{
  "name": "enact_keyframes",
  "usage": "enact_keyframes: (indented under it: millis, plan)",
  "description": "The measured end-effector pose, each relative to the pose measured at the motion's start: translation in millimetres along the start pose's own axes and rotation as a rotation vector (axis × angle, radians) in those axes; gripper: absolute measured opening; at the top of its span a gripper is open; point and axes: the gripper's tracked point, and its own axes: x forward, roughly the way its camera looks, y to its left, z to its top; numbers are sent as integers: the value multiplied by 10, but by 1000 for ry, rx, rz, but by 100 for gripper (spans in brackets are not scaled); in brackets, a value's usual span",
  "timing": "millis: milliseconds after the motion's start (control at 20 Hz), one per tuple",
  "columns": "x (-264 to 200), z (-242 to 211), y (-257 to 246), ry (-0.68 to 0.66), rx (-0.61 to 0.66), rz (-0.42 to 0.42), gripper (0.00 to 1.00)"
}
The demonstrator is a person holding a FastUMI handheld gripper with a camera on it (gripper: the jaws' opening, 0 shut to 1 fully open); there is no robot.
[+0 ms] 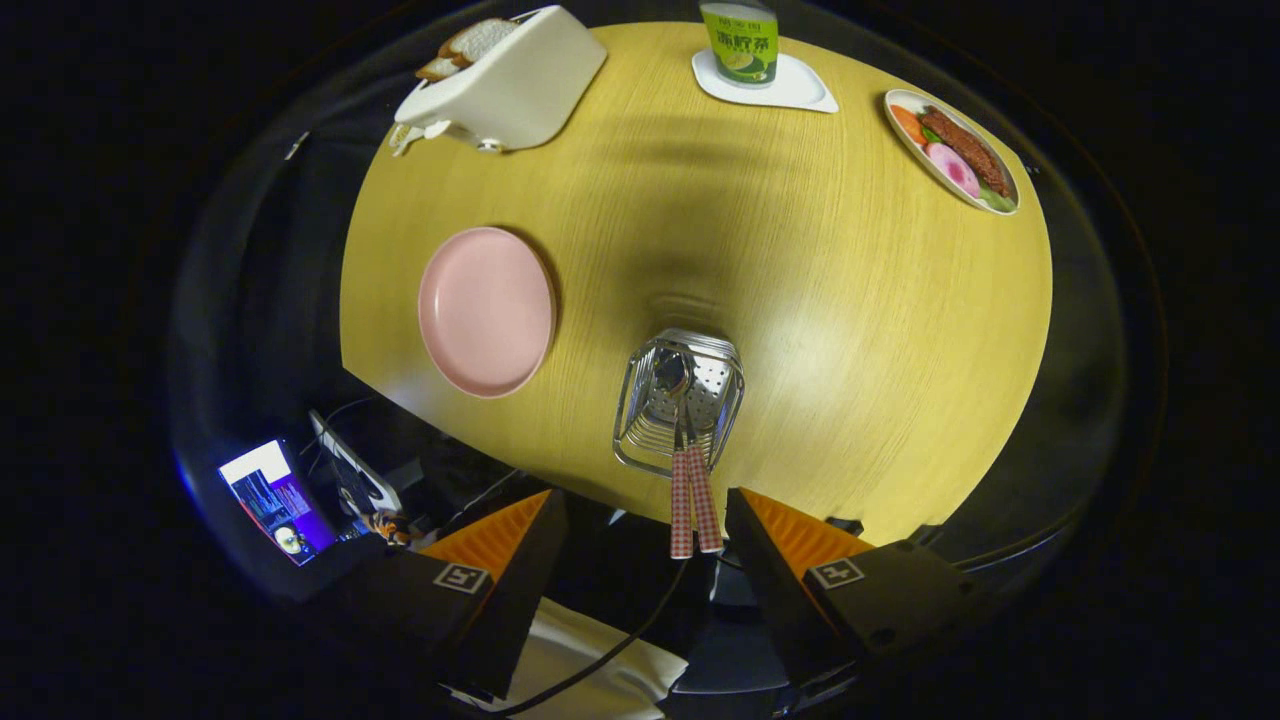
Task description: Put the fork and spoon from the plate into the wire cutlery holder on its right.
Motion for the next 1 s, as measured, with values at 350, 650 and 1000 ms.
enact_keyframes:
  millis: [350, 650, 1000]
  plan:
    - [-528, 200, 273, -429, 34, 28, 100]
    - [-976, 175, 385, -842, -73, -103, 100]
    - [-1701, -30, 769, -1151, -88, -134, 100]
